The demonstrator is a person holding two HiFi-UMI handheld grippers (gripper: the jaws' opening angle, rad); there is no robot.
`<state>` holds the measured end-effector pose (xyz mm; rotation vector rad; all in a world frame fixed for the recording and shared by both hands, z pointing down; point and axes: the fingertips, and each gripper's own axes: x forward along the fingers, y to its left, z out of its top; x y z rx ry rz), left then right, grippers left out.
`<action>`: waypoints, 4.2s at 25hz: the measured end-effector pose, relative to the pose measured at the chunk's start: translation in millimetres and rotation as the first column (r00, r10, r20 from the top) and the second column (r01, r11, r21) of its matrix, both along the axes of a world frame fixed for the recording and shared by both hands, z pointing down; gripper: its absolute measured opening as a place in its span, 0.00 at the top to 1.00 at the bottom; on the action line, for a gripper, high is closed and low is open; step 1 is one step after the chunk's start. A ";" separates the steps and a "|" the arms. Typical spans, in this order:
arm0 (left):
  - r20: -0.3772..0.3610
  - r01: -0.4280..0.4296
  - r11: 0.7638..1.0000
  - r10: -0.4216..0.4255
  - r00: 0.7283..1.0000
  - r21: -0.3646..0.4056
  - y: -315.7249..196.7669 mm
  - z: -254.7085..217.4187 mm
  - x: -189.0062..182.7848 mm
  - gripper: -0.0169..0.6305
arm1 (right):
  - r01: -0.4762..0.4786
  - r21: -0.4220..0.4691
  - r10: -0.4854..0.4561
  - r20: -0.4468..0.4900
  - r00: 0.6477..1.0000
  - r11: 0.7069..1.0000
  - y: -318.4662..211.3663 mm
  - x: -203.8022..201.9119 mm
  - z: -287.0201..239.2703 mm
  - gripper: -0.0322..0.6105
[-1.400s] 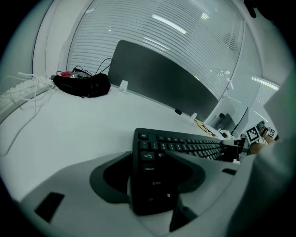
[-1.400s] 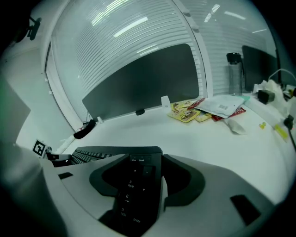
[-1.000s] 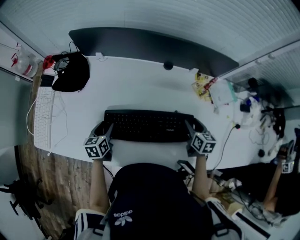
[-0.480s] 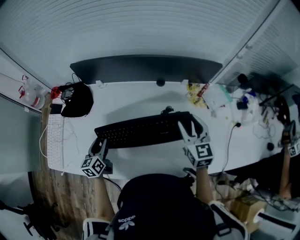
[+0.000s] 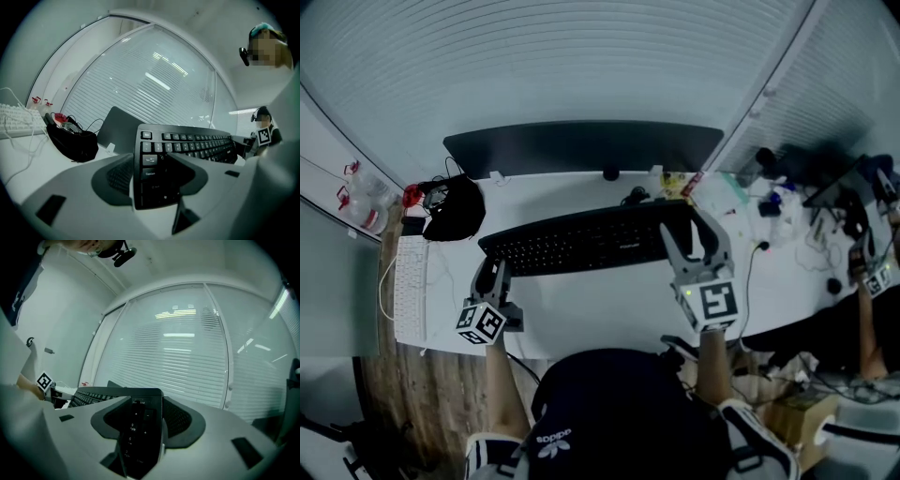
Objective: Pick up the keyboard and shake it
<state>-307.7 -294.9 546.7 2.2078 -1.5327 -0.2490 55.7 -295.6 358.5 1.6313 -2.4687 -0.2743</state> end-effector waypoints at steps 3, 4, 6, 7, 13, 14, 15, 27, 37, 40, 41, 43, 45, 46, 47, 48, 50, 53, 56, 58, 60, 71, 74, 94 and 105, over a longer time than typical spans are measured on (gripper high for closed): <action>-0.009 -0.006 0.998 0.007 1.000 0.066 -3.5 -22.0 2.9 0.66 | -0.009 0.060 0.009 0.002 1.000 0.998 9.5 1.3 -24.3 0.63; -0.011 -0.008 0.997 0.009 1.000 0.082 -4.0 -27.2 3.5 0.66 | -0.011 0.073 0.011 0.004 1.000 0.997 12.6 1.5 -30.1 0.63; -0.012 -0.011 0.994 0.012 1.000 0.105 -4.7 -35.5 3.4 0.66 | -0.010 0.090 0.010 0.008 1.000 0.996 18.2 1.4 -38.5 0.63; -0.012 -0.010 0.993 0.011 1.000 0.116 -4.7 -39.4 3.2 0.66 | -0.008 0.097 0.007 0.011 1.000 0.995 20.7 1.1 -42.2 0.63; -0.026 0.025 0.984 -0.021 0.999 0.177 -0.2 -60.5 1.2 0.66 | 0.030 0.154 -0.031 0.001 1.000 0.988 28.9 -1.3 -66.1 0.63; -0.032 0.034 0.983 -0.029 0.999 0.182 1.9 -63.2 1.3 0.66 | 0.036 0.161 -0.037 0.002 0.999 0.986 30.2 -2.4 -69.7 0.63; -0.036 0.042 0.982 -0.036 0.999 0.185 4.7 -65.3 2.0 0.66 | 0.039 0.164 -0.040 0.005 0.999 0.986 31.9 -2.6 -72.4 0.63; 0.002 0.073 0.975 -0.075 0.997 0.211 33.2 -83.5 7.5 0.66 | 0.058 0.168 -0.069 0.058 0.996 0.984 45.4 8.6 -79.1 0.63; -0.006 0.011 0.978 -0.009 1.000 0.210 20.3 -89.1 28.7 0.66 | -0.003 0.160 0.001 0.013 1.000 0.987 51.6 40.9 -75.3 0.64; -0.005 0.013 0.980 -0.012 1.000 0.197 5.3 -86.3 30.5 0.66 | -0.024 0.142 0.022 0.015 1.000 0.990 31.5 46.4 -67.0 0.65; -0.002 0.017 0.980 -0.017 1.000 0.197 3.1 -86.4 30.5 0.66 | -0.025 0.137 0.022 0.025 0.999 0.990 26.1 46.9 -65.4 0.65; 0.005 0.017 0.980 -0.018 1.000 0.199 10.1 -87.2 31.1 0.66 | -0.020 0.140 0.013 0.051 0.999 0.990 32.6 47.9 -64.1 0.65; 0.007 0.008 0.980 -0.010 1.000 0.196 18.9 -86.5 29.6 0.66 | -0.018 0.138 0.009 0.068 0.998 0.990 45.7 48.3 -61.2 0.65; 0.008 0.007 0.982 -0.009 1.000 0.191 18.6 -85.6 27.7 0.66 | -0.016 0.136 0.006 0.072 0.997 0.991 45.4 47.2 -59.5 0.65; 0.008 0.010 0.983 -0.011 1.000 0.185 15.4 -85.5 25.8 0.66 | -0.014 0.136 0.004 0.071 0.997 0.991 39.5 45.6 -58.4 0.65; 0.007 0.016 0.983 -0.017 1.000 0.182 11.1 -86.8 24.6 0.66 | -0.012 0.137 0.003 0.067 0.998 0.990 30.8 43.9 -58.5 0.65; 0.007 0.024 0.982 -0.026 1.000 0.188 6.5 -91.5 24.2 0.66 | -0.010 0.139 0.003 0.053 0.999 0.990 22.3 42.0 -61.6 0.65; -0.003 0.018 0.980 -0.017 1.000 0.198 13.4 -94.6 23.7 0.66 | -0.012 0.147 0.003 0.062 0.998 0.989 39.5 42.1 -66.8 0.65; -0.012 0.022 0.983 -0.020 1.000 0.182 9.9 -92.3 22.3 0.66 | -0.015 0.139 0.005 0.074 0.997 0.990 28.2 41.4 -62.1 0.65; -0.017 0.033 0.981 -0.031 0.999 0.189 8.5 -96.7 21.4 0.66 | -0.018 0.126 0.008 0.085 0.996 0.992 21.2 42.5 -60.2 0.65; -0.026 0.034 0.980 -0.029 0.999 0.197 13.2 -101.1 20.5 0.66 | -0.016 0.126 0.005 0.094 0.996 0.992 30.8 43.4 -61.9 0.65; -0.008 0.039 0.977 -0.038 0.999 0.211 12.8 -104.9 7.8 0.66 | -0.012 0.140 -0.003 0.103 0.995 0.990 37.4 33.9 -62.0 0.65; 0.011 0.031 0.976 -0.034 0.999 0.215 10.3 -110.9 10.3 0.66 | -0.035 0.116 0.018 0.143 0.990 0.993 31.6 40.1 -53.9 0.65; 0.411 -0.092 0.899 -0.102 0.906 0.428 13.6 -255.1 -0.2 0.66 | -0.059 0.041 0.036 0.422 0.906 0.997 43.2 47.5 6.7 0.65; 0.440 -0.109 0.875 -0.127 0.889 0.472 19.4 -285.3 -13.9 0.66 | -0.054 0.059 0.024 0.429 0.903 0.997 48.4 26.9 3.0 0.65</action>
